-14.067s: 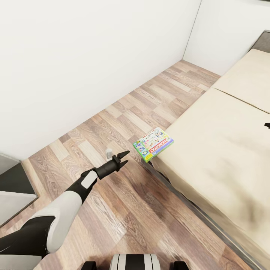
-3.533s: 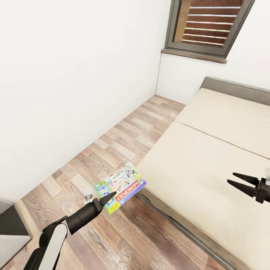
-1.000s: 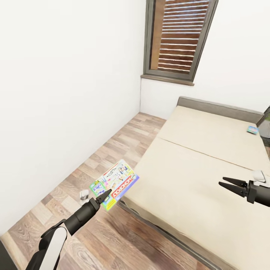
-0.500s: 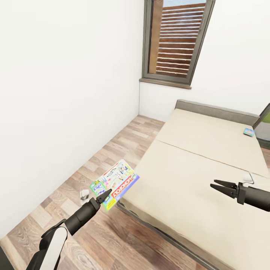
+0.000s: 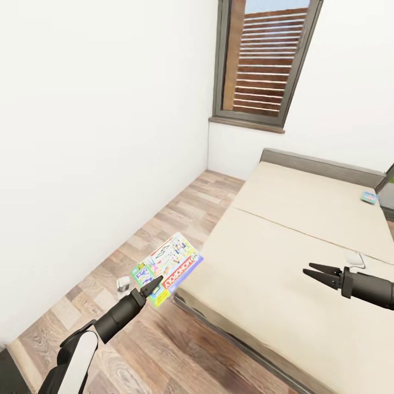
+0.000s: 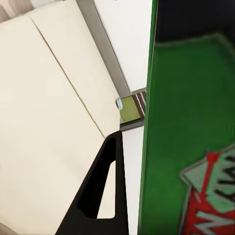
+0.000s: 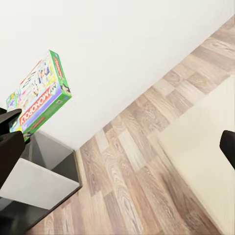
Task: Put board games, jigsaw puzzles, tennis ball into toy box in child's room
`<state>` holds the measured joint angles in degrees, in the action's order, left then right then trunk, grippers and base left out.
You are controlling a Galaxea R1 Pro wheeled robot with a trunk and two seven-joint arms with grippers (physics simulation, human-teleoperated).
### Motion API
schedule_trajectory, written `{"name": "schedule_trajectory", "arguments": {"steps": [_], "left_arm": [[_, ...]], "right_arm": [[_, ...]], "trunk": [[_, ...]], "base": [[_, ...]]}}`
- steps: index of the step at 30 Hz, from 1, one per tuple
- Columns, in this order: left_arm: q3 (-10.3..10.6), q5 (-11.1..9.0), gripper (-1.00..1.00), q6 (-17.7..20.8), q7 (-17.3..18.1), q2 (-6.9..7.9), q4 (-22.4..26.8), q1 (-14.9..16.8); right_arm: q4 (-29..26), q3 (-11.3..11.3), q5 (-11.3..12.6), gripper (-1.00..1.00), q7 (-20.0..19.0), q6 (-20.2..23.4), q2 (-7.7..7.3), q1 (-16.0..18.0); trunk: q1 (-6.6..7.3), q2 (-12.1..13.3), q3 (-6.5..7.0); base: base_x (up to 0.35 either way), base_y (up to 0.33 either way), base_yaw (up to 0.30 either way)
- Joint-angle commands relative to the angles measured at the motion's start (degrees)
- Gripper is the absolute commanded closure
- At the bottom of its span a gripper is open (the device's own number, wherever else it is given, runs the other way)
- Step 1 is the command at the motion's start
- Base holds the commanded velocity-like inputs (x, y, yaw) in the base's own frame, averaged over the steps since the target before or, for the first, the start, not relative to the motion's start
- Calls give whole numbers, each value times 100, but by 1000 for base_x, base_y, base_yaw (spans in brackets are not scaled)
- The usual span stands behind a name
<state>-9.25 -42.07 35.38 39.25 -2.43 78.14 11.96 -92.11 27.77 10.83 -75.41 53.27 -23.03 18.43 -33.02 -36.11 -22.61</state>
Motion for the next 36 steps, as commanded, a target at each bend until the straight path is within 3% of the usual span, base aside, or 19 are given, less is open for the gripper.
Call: {"name": "schedule_trajectory", "arguments": {"steps": [1,33,36], "left_arm": [[-9,-12,100,37,11,-5,0,6],[20,-22,100,41,16,-11,0,8],[27,-21,100,45,15,-13,0,13]], "right_arm": [[0,1,17,-100,-3,37,0,2],[0,-6,15,-100,9,38,-23,3],[0,-7,15,-100,9,36,-13,3]], "trunk": [[21,36,16],[724,1319,746],[724,1319,760]], "base": [[0,0,201],[0,0,248],[0,0,266]]}}
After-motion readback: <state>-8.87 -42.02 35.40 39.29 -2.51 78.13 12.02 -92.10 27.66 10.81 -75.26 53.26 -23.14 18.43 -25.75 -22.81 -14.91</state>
